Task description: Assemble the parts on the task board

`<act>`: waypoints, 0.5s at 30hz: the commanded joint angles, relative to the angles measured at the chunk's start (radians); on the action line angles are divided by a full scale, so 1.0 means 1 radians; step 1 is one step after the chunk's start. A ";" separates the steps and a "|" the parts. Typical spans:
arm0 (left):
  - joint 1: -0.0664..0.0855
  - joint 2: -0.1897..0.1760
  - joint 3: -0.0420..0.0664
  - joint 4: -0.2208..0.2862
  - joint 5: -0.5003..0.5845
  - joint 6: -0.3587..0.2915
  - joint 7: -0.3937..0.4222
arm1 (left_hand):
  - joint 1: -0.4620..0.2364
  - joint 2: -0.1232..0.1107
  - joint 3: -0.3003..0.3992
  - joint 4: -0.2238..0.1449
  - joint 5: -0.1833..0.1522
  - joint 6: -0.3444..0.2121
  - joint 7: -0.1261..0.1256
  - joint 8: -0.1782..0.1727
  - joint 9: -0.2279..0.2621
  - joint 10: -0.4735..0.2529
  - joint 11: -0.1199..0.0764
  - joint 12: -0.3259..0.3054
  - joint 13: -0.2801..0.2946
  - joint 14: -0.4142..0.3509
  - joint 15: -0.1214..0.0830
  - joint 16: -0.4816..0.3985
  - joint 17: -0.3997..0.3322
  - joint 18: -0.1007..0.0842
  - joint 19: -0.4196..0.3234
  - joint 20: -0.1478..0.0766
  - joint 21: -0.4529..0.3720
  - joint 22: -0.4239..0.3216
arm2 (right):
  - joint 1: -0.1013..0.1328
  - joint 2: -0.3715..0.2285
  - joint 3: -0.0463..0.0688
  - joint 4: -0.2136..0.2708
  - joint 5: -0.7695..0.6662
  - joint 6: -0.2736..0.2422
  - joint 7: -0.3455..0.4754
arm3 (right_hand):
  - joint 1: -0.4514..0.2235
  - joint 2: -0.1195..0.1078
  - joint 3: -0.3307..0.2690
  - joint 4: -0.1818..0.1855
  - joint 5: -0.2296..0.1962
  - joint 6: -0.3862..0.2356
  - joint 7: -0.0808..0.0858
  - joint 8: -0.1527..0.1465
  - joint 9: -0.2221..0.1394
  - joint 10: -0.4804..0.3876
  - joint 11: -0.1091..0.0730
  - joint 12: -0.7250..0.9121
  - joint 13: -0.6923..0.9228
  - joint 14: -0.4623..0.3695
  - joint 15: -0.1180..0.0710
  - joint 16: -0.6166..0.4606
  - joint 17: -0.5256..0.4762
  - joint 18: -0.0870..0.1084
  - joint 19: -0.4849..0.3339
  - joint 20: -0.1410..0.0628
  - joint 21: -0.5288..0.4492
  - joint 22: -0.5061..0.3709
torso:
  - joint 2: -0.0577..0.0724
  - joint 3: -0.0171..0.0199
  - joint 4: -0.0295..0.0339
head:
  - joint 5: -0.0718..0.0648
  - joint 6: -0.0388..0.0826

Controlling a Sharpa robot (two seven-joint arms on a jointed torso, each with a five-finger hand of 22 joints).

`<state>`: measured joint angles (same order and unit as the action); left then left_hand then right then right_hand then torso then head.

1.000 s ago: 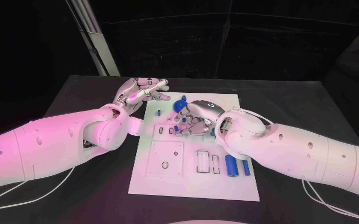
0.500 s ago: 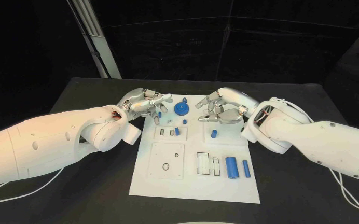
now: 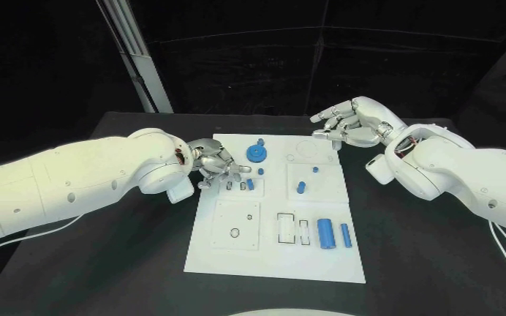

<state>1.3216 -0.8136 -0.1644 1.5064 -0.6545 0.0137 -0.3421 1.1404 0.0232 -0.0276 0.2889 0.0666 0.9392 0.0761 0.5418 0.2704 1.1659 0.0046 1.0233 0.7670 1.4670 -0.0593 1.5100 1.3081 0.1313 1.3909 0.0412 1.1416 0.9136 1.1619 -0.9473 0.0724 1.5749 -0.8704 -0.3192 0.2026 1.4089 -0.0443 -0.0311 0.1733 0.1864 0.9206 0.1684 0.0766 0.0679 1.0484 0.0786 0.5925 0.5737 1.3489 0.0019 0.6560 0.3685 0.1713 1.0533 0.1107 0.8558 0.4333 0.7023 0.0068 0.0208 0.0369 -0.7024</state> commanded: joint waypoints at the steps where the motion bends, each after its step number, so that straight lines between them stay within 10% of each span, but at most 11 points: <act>1: 0.007 0.020 0.001 -0.012 -0.122 0.079 -0.166 | -0.014 0.008 -0.024 0.001 -0.006 -0.012 -0.003 0.039 0.024 0.016 -0.005 0.042 0.044 0.088 -0.009 0.012 0.188 -0.021 0.014 -0.002 0.036 0.049 | 0.003 0.000 0.001 -0.004 0.069 -0.013 0.040 | 0.008 0.001 -0.007 0.000 0.008 -0.004 0.001 0.003 0.001 0.005 0.004 -0.005 -0.009 0.002 0.002 -0.009 0.007 0.013 0.009 -0.001 -0.011 -0.008 | -0.004 0.0037 -0.0023 | 0.003 -0.003; 6: 0.020 0.059 0.001 -0.029 -0.139 0.077 -0.206 | -0.042 0.016 -0.086 0.002 -0.013 -0.029 -0.017 0.122 0.083 0.042 -0.017 0.102 0.104 0.094 -0.018 0.032 0.218 -0.036 0.038 -0.011 0.103 0.144 | 0.004 0.002 0.001 -0.013 0.073 -0.011 0.041 | 0.011 0.003 -0.010 0.001 0.010 -0.004 0.001 0.004 0.001 0.007 0.004 -0.006 -0.017 0.005 0.002 -0.019 0.016 0.013 0.017 -0.001 -0.022 -0.016 | -0.003 0.0032 -0.0028 | 0.005 -0.003; 15: 0.033 0.129 0.001 -0.079 -0.146 0.100 -0.250 | -0.021 0.036 -0.112 -0.001 -0.008 -0.049 -0.024 0.170 0.123 0.055 -0.023 0.128 0.131 0.098 -0.024 0.044 0.235 -0.046 0.056 -0.016 0.148 0.209 | 0.005 0.010 0.001 -0.028 0.074 -0.006 0.038 | 0.014 0.004 -0.014 0.002 0.013 -0.004 0.000 0.005 0.001 0.009 0.003 -0.005 -0.025 0.009 0.001 -0.028 0.025 0.013 0.025 -0.002 -0.031 -0.023 | -0.001 0.0004 -0.0018 | 0.002 -0.006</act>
<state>1.3522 -0.6913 -0.1643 1.4356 -0.7748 0.0783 -0.5428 1.1186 0.0529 -0.1324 0.2866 0.0578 0.8983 0.0533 0.7059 0.3916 1.2137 -0.0215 1.1462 0.8967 1.4663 -0.0740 1.5494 1.3079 0.0999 1.4407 0.0235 1.2843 1.1206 1.1646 -0.9384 0.0724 1.5478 -0.8119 -0.3217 0.2274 1.4138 -0.0393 -0.0397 0.1765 0.1954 0.9206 0.1685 0.0774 0.0677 1.0524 0.0824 0.5905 0.5496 1.3489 0.0019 0.6318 0.3930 0.1710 1.0710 0.1109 0.8279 0.4116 0.7003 0.0092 0.0187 0.0411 -0.7063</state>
